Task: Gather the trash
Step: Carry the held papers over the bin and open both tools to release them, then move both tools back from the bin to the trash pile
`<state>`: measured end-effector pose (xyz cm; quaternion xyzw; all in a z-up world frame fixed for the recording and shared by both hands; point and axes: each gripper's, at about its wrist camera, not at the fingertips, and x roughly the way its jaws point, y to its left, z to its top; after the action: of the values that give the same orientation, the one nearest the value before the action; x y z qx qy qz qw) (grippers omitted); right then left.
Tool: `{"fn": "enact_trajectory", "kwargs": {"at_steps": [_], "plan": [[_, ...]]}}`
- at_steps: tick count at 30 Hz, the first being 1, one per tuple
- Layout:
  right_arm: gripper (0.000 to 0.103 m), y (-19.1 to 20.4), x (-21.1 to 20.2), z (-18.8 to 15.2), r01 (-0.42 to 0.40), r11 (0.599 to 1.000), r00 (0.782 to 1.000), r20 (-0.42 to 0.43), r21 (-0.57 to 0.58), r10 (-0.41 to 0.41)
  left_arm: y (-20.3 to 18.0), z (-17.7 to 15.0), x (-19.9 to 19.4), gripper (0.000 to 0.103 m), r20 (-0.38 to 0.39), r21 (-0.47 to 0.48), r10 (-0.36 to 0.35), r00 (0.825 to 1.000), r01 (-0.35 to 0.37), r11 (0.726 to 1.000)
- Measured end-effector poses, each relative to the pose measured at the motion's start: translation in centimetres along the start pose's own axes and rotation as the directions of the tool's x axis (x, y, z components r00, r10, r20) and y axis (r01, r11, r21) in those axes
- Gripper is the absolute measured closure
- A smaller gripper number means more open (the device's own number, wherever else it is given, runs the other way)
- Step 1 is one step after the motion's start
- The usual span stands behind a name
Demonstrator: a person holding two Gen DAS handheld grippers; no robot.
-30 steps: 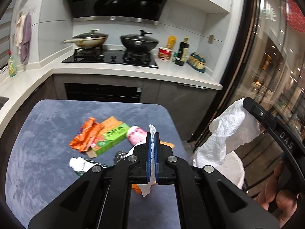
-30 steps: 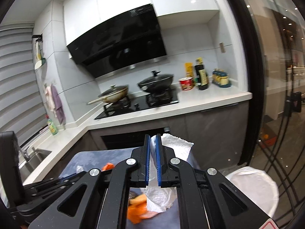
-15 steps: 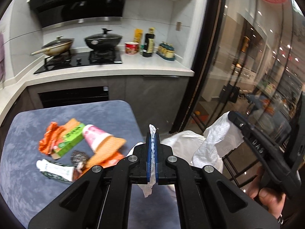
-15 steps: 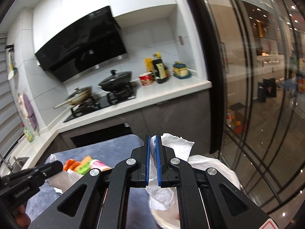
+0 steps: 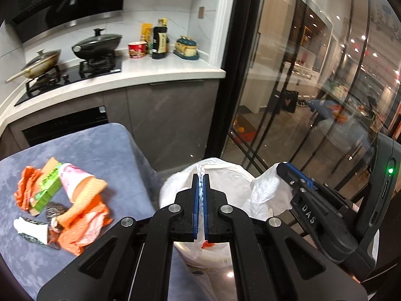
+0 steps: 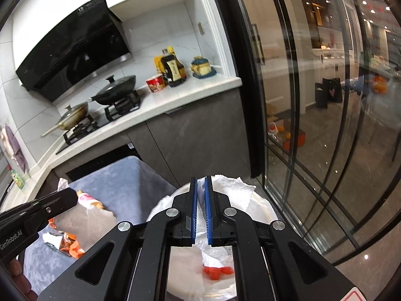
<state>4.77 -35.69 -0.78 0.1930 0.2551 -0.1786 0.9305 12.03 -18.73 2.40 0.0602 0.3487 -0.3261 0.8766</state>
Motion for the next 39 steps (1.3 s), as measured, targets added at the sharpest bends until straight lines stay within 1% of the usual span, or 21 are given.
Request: {"fn": "enact_trajectory", "kwargs": {"at_steps": [4, 9, 16, 20, 21, 22, 24, 25, 26, 27, 28, 29, 31, 32, 34, 35, 37, 39], "plan": [[0.097, -0.9, 1.2, -0.7, 0.014, 1.000, 0.999, -0.029, 0.011, -0.014, -1.0, -0.3, 2.0, 0.101, -0.029, 0.019, -0.010, 1.000, 0.011, 1.000], [0.097, -1.5, 2.4, -1.5, 0.025, 1.000, 0.998, -0.059, 0.019, -0.024, -1.6, -0.4, 3.6, 0.101, -0.052, 0.030, -0.020, 0.998, 0.022, 0.999], [0.097, -1.7, 3.2, -2.0, 0.027, 0.999, 0.996, -0.086, 0.021, -0.025, -2.3, -0.5, 5.5, 0.101, -0.091, 0.025, -0.033, 0.995, 0.035, 0.999], [0.097, -1.7, 3.3, -2.1, 0.031, 0.999, 0.996, -0.088, 0.018, -0.029, -2.3, -0.7, 6.0, 0.100, -0.111, 0.014, -0.043, 0.993, 0.044, 0.999], [0.096, -1.7, 3.3, -2.1, 0.032, 0.999, 0.996, -0.086, 0.020, -0.030, -2.3, -0.6, 6.1, 0.100, -0.113, 0.013, -0.045, 0.993, 0.047, 0.999], [0.093, -1.7, 3.4, -2.0, 0.032, 0.999, 0.996, -0.087, 0.021, -0.030, -2.4, -0.6, 6.2, 0.100, -0.116, 0.011, -0.047, 0.992, 0.048, 0.999], [0.092, -1.7, 3.5, -1.9, 0.036, 0.999, 0.996, -0.084, 0.027, -0.033, -2.3, -0.6, 6.3, 0.099, -0.115, 0.006, -0.047, 0.992, 0.048, 0.999], [0.091, -1.8, 3.5, -1.9, 0.037, 0.999, 0.996, -0.083, 0.031, -0.035, -2.2, -0.6, 6.3, 0.095, -0.116, 0.003, -0.051, 0.992, 0.052, 0.999], [0.089, -1.9, 3.4, -1.9, 0.039, 0.999, 0.996, -0.081, 0.034, -0.036, -2.1, -0.6, 6.2, 0.087, -0.114, 0.002, -0.047, 0.992, 0.047, 0.999], [0.087, -1.9, 3.4, -1.9, 0.041, 0.998, 0.996, -0.081, 0.036, -0.038, -2.0, -0.5, 6.1, 0.081, -0.110, 0.000, -0.044, 0.993, 0.044, 0.999], [0.081, -2.0, 3.3, -1.9, 0.044, 0.998, 0.996, -0.077, 0.041, -0.041, -1.8, -0.5, 5.9, 0.069, -0.101, -0.006, -0.041, 0.994, 0.040, 0.999], [0.074, -2.0, 3.2, -1.9, 0.046, 0.998, 0.996, -0.072, 0.046, -0.043, -1.7, -0.4, 5.7, 0.062, -0.095, -0.010, -0.037, 0.995, 0.036, 0.999], [0.068, -2.0, 2.9, -1.8, 0.049, 0.998, 0.997, -0.059, 0.050, -0.046, -1.4, -0.3, 5.3, 0.057, -0.085, -0.016, -0.031, 0.996, 0.030, 0.999], [0.068, -1.9, 2.8, -1.8, 0.050, 0.997, 0.997, -0.056, 0.050, -0.048, -1.3, -0.3, 5.2, 0.055, -0.081, -0.018, -0.025, 0.996, 0.024, 1.000], [0.066, -1.9, 2.6, -1.8, 0.047, 0.998, 0.998, -0.054, 0.051, -0.045, -1.0, -0.2, 4.9, 0.053, -0.075, -0.020, -0.015, 0.997, 0.013, 1.000], [0.063, -1.8, 2.5, -1.9, 0.046, 0.998, 0.998, -0.052, 0.052, -0.044, -0.8, -0.2, 4.6, 0.052, -0.070, -0.025, -0.010, 0.998, 0.008, 1.000], [0.061, -1.6, 2.3, -1.9, 0.046, 0.998, 0.998, -0.045, 0.049, -0.044, -0.5, -0.1, 4.1, 0.048, -0.061, -0.029, 0.002, 0.998, -0.004, 1.000], [0.060, -1.3, 2.0, -1.9, 0.042, 0.998, 0.998, -0.041, 0.045, -0.040, -0.1, 0.0, 3.5, 0.047, -0.046, -0.029, 0.024, 0.999, -0.025, 0.999]]}}
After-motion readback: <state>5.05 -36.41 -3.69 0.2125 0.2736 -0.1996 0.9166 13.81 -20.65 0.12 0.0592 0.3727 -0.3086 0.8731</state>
